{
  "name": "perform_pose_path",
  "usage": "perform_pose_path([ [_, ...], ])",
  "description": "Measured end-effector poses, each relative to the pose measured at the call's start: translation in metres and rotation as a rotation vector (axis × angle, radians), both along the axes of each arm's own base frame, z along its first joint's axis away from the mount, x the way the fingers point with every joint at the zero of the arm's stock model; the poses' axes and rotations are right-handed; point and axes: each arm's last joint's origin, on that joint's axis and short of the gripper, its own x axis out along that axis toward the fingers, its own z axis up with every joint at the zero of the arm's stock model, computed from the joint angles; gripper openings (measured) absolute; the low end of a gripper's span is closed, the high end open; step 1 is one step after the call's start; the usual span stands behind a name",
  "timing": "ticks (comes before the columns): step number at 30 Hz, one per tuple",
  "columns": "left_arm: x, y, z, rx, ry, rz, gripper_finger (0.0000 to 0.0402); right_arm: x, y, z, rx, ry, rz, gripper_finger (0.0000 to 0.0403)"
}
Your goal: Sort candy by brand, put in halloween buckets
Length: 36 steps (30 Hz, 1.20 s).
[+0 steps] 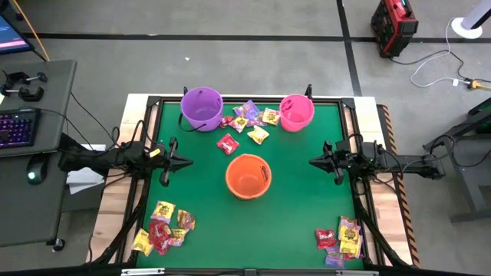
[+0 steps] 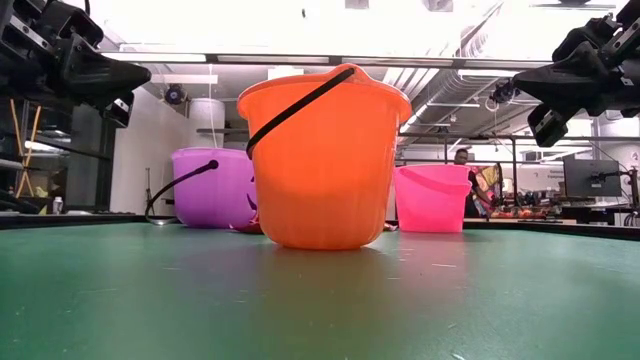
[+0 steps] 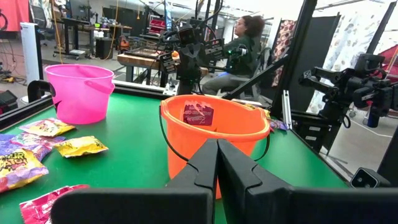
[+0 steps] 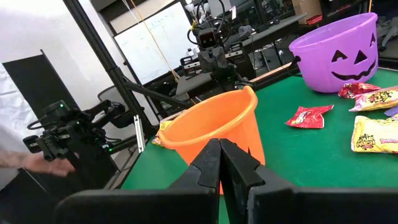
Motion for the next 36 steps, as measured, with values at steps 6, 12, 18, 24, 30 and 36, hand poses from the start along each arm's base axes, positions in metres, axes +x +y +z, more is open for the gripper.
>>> perform_pose_path([
  [6,0.000,0.000,0.000,0.000,0.000,0.000,0.0001,0.000,0.000,0.000,0.000,-0.001,0.000,0.0000],
  [12,0.000,0.001,0.009,-0.031,-0.091,0.017,0.0001,0.000,0.000,0.000,0.000,0.000,0.000,0.0000],
  [18,-0.011,0.003,0.045,-0.424,-0.477,-0.032,0.0001,0.000,0.000,0.000,0.000,0.000,0.000,0.0000],
  [24,-0.027,0.012,0.072,-0.550,-0.767,0.188,0.0001,0.000,0.000,0.000,0.000,0.000,0.000,0.0000],
  [30,0.002,0.007,0.116,-0.498,-0.287,0.175,0.0049,0.000,0.000,0.000,0.000,0.000,0.000,0.0000],
  [36,0.032,-0.004,0.145,-0.467,0.470,0.049,0.0137,0.000,0.000,0.000,0.000,0.000,0.000,0.0000],
])
